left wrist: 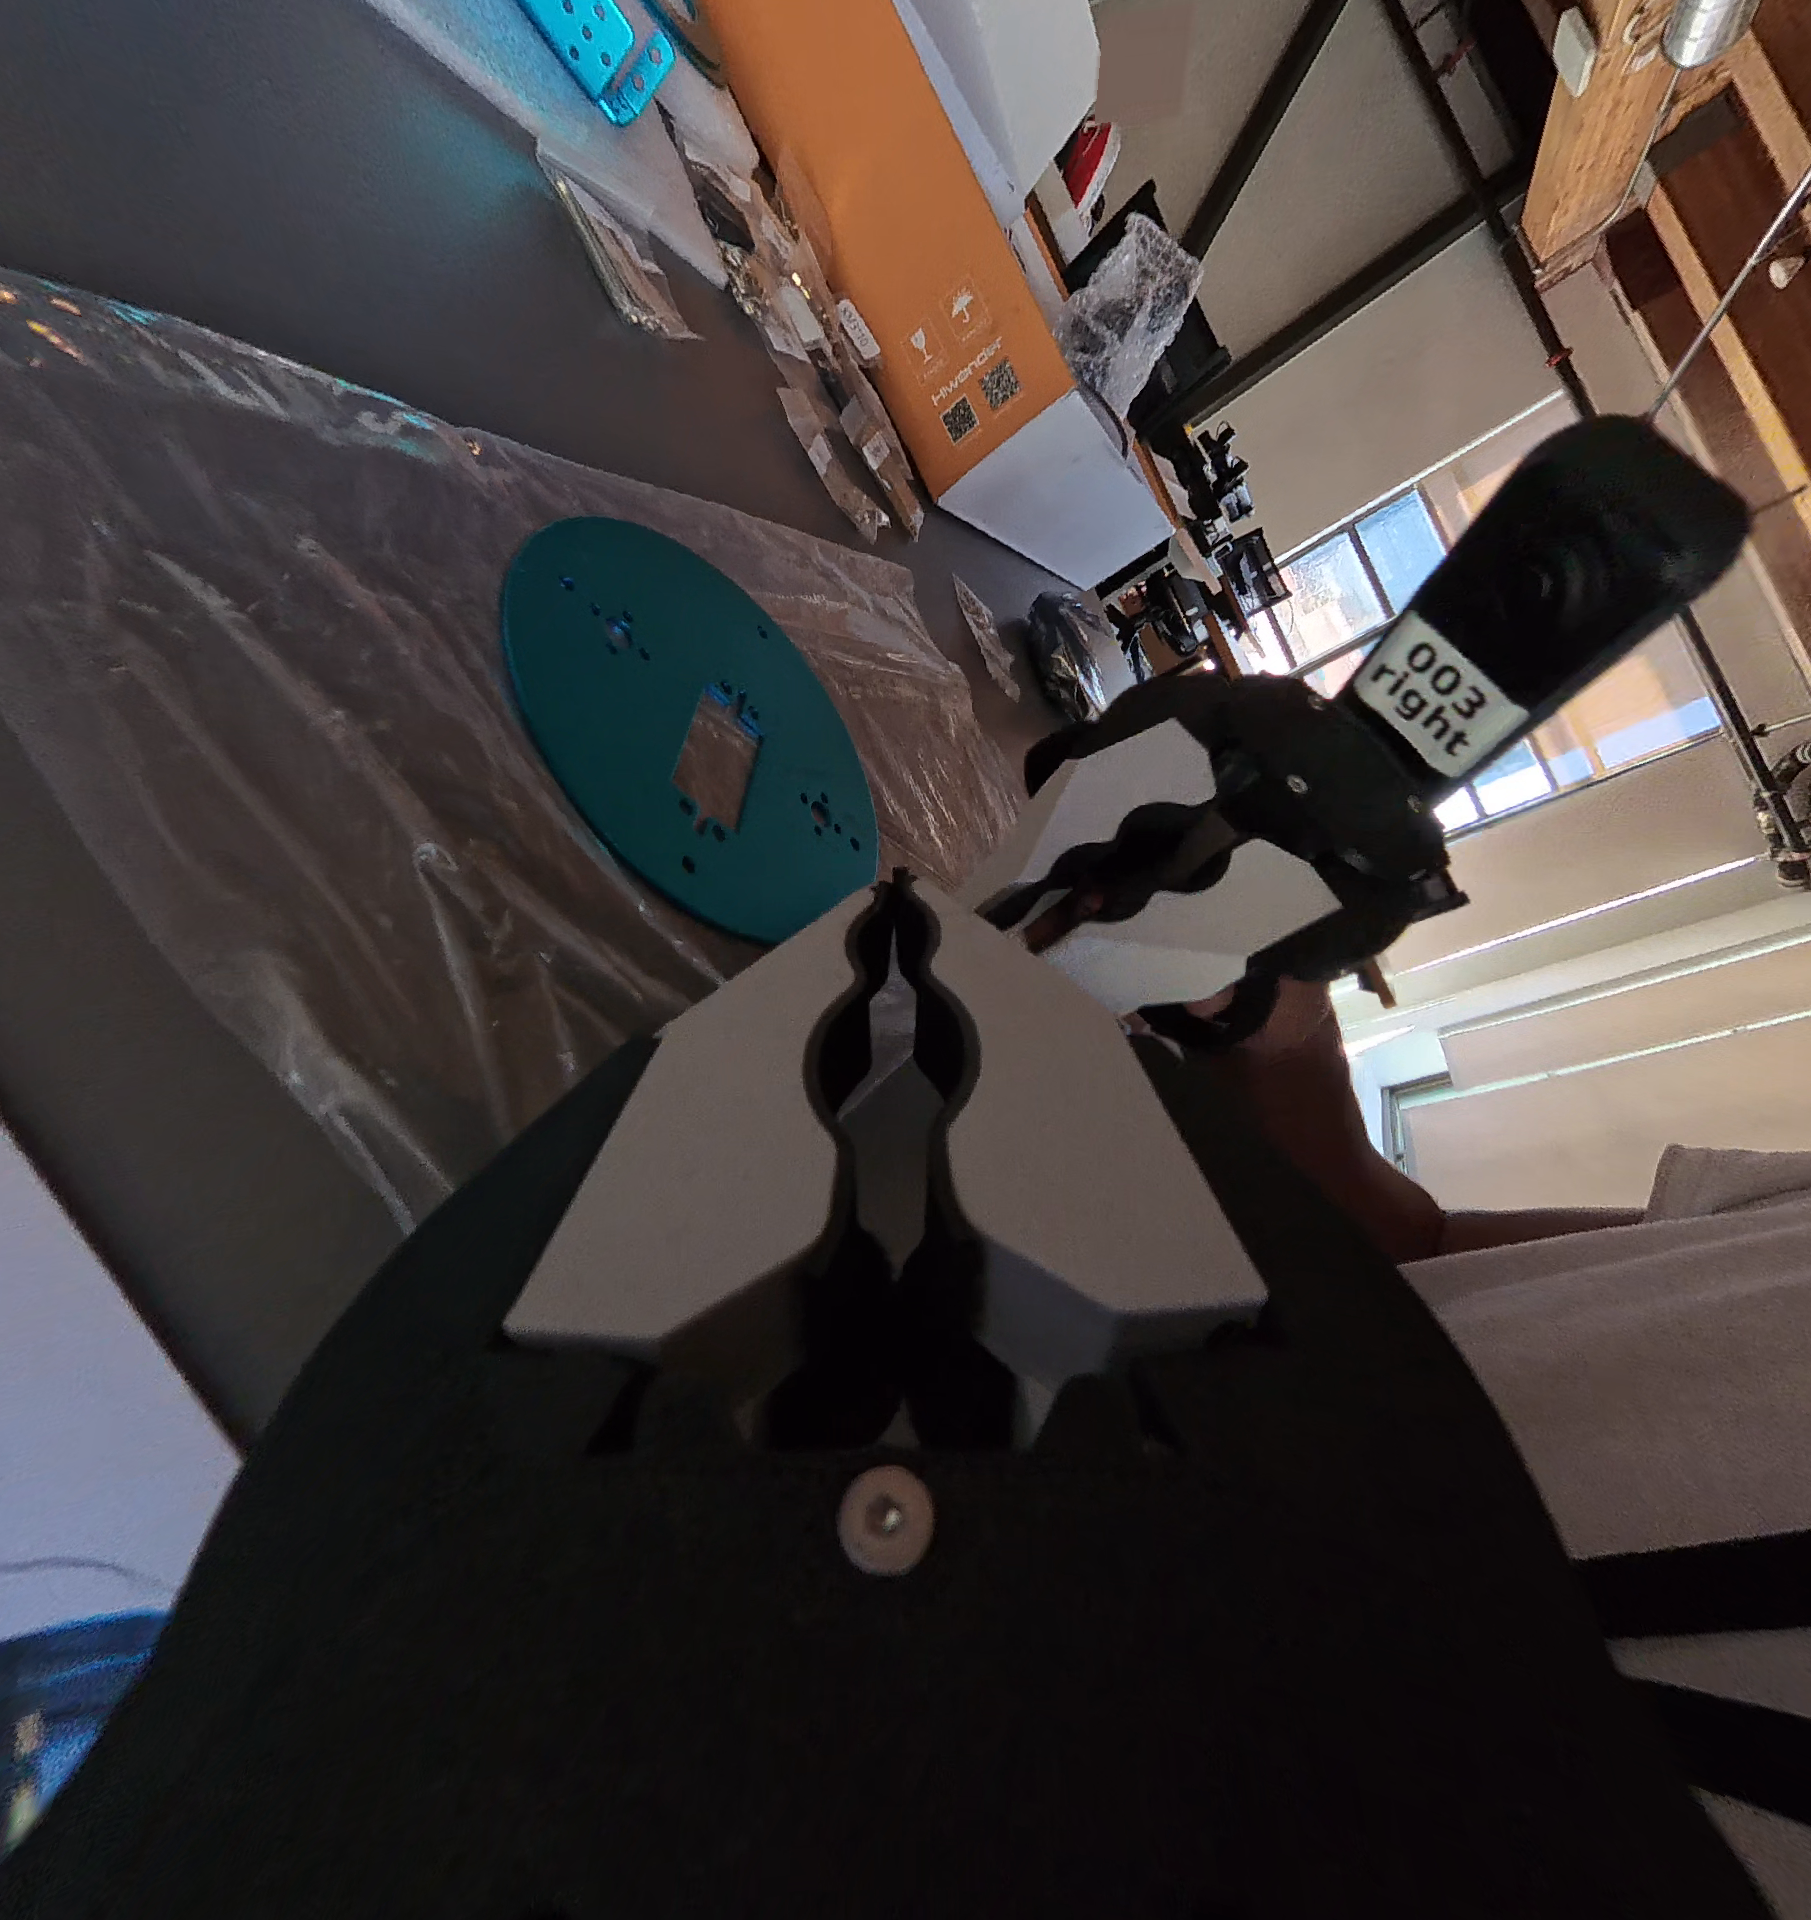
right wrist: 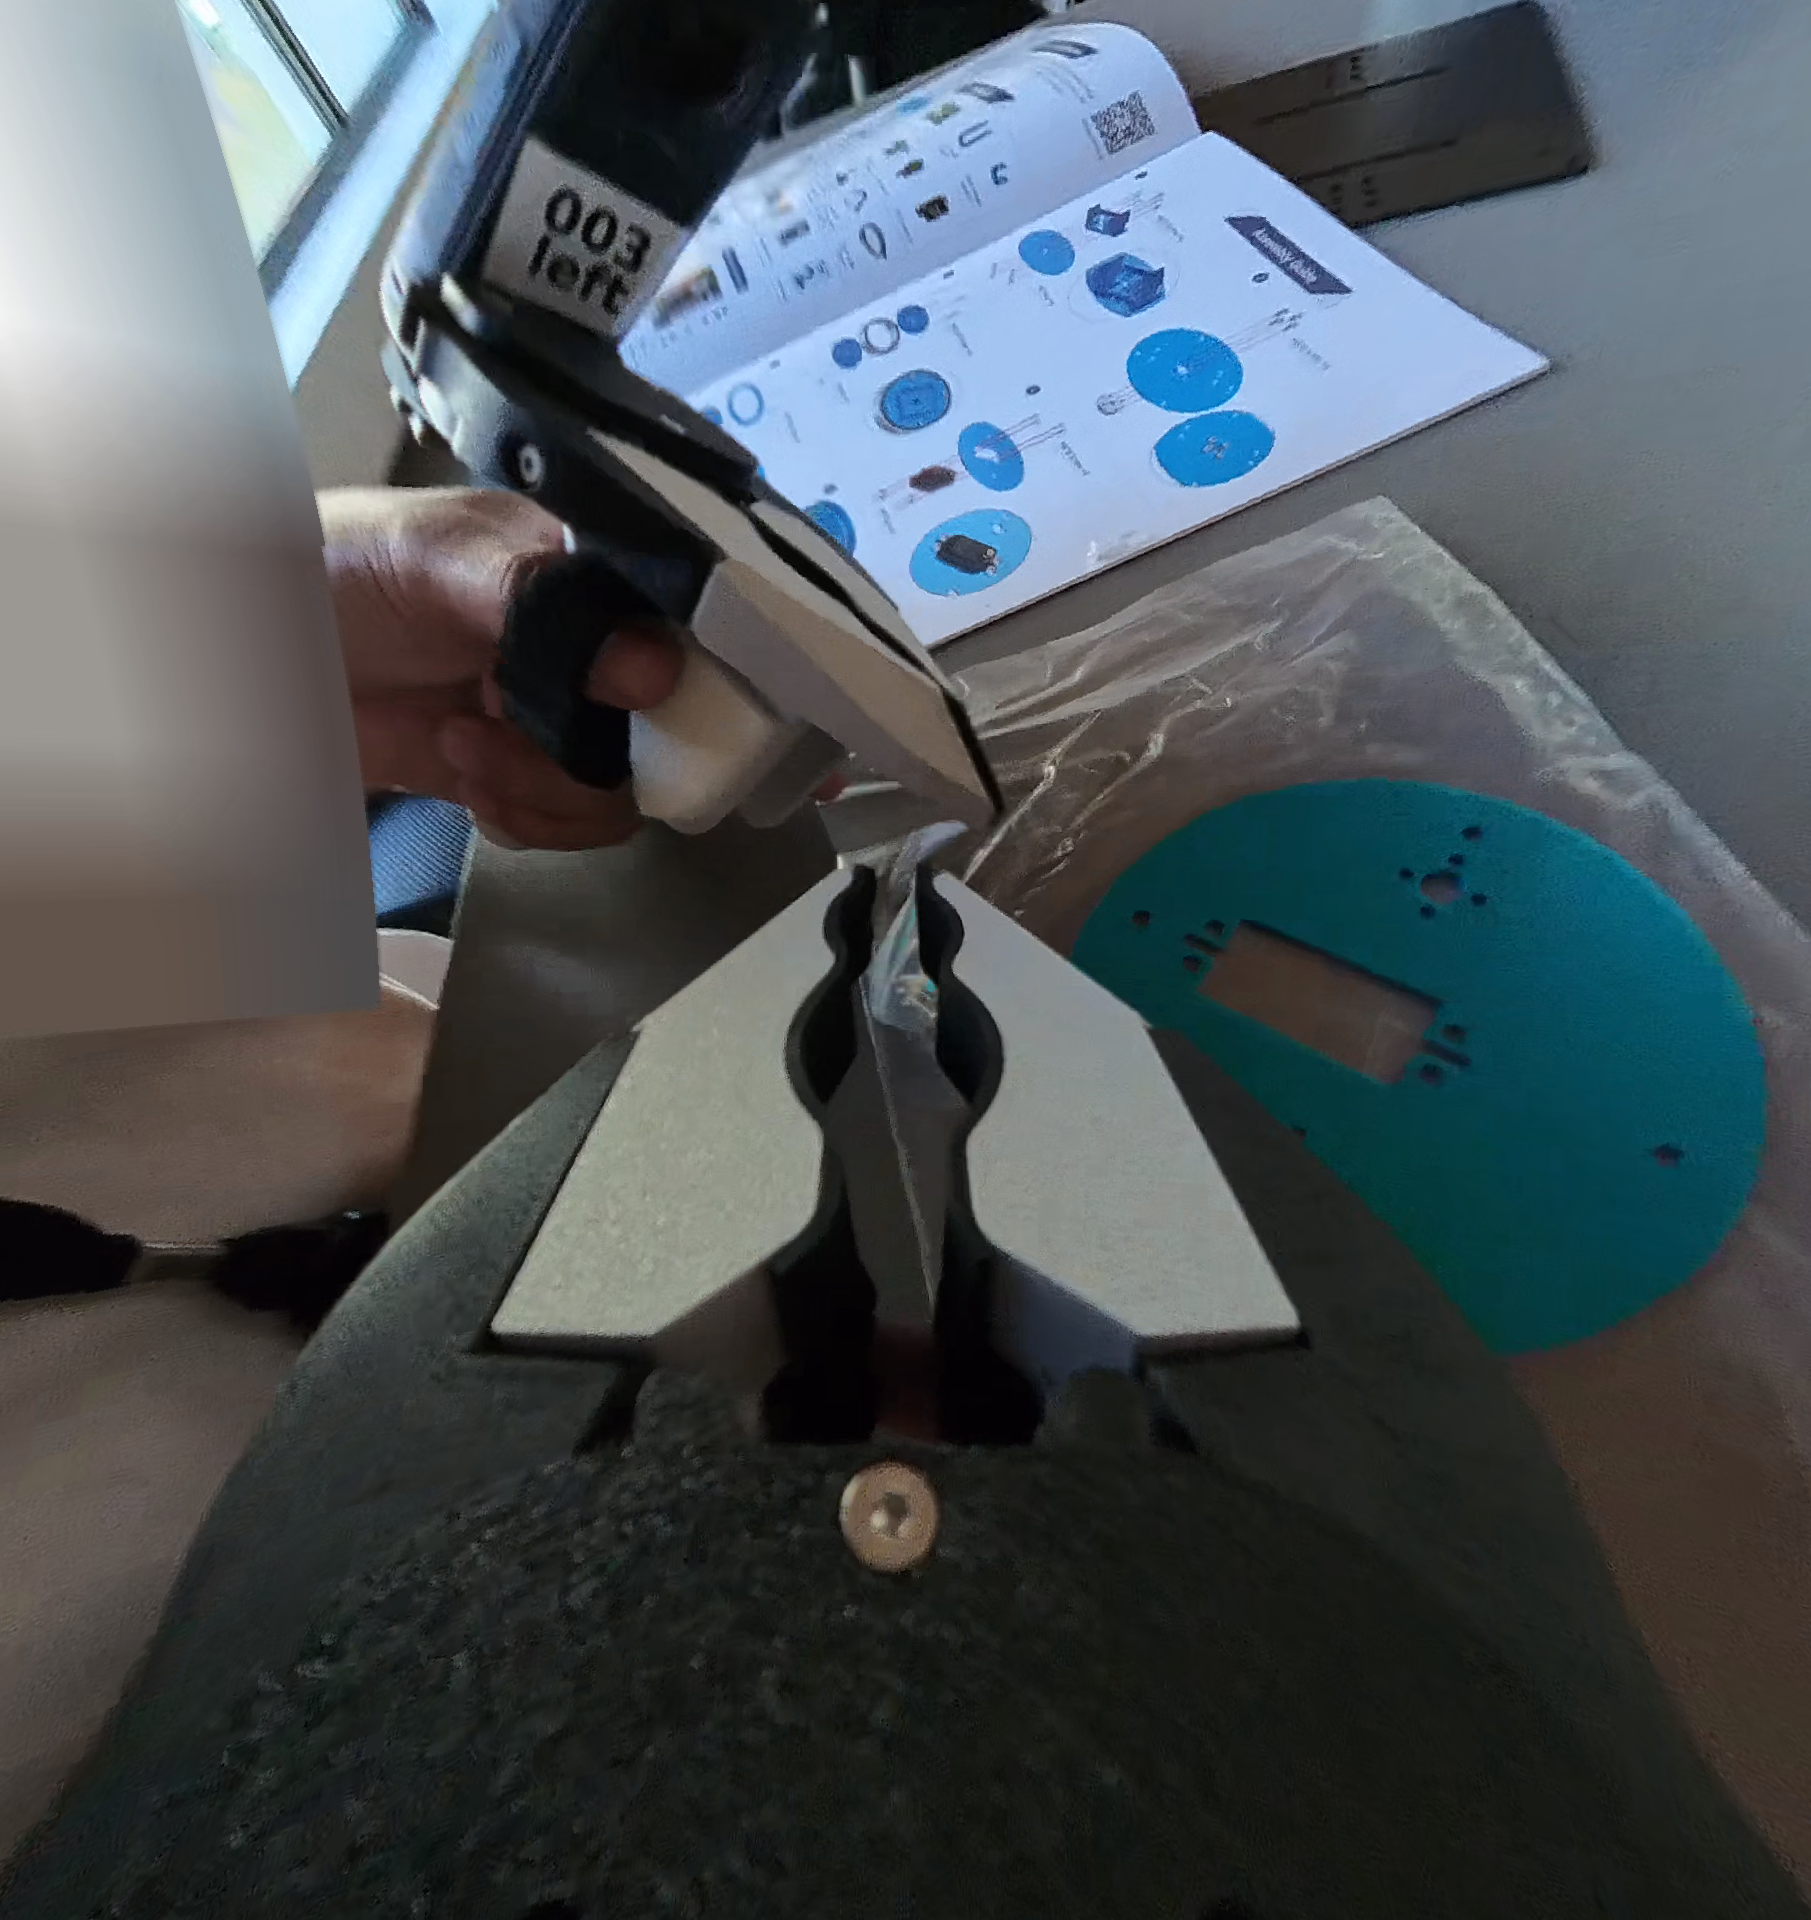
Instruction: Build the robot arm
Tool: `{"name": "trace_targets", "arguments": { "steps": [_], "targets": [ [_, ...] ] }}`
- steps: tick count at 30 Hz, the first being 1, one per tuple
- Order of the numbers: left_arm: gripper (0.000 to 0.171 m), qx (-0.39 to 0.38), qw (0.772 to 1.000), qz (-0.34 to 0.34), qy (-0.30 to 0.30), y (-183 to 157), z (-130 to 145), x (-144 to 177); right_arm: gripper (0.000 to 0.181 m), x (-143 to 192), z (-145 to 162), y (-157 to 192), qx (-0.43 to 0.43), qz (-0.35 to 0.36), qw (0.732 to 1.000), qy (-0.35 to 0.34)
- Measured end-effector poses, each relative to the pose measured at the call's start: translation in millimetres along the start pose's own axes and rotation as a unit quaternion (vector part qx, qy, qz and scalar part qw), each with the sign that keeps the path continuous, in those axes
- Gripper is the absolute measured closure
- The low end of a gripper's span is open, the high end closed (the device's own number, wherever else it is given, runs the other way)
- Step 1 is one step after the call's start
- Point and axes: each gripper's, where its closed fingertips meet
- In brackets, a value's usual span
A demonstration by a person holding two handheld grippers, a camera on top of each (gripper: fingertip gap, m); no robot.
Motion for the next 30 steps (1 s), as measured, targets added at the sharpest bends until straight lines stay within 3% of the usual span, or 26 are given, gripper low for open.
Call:
{"name": "trace_targets", "arguments": {
  "steps": [5,7,11,14,16,21,26,30],
  "targets": [
    [0.171,-0.020,1.000,-0.001,-0.021,1.3,-4.0,10.4,0.175,5.6,-0.7,-11.4,-0.020,0.011,1.000,-0.006],
    [0.171,-0.077,0.997,0.005,-0.004,-1.6,2.6,13.4,0.181,5.6,-1.6,-14.1,0.001,0.024,1.000,-0.007],
    [0.155,-0.195,0.980,0.012,0.022,-3.9,5.3,16.6,0.181,4.8,-1.7,-5.3,-0.007,-0.007,1.000,-0.008],
    [0.156,-0.274,0.959,0.056,0.044,-13.2,8.7,17.3,0.181,7.7,-3.3,0.0,0.019,-0.028,0.999,-0.010],
    [0.165,-0.307,0.946,0.090,0.060,-18.7,14.4,17.1,0.181,9.5,-4.6,4.8,0.025,-0.044,0.999,-0.013],
    [0.171,-0.329,0.931,0.146,0.068,-31.7,17.6,14.9,0.181,13.9,-7.7,13.0,0.019,-0.077,0.996,-0.027],
    [0.171,-0.310,0.936,0.156,0.059,-35.6,11.0,17.1,0.175,18.4,-9.6,6.0,0.023,-0.068,0.997,-0.039],
    [0.171,-0.294,0.940,0.163,0.049,-36.2,7.2,19.9,0.181,19.5,-16.6,10.0,0.023,-0.079,0.995,-0.056]
  ]
}}
Point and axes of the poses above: each gripper's, where its closed fingertips meet, x back along the fingers, z out of its underside, y = z × x across the jaws, and after that the axes turned 15 degrees about -y, right-handed
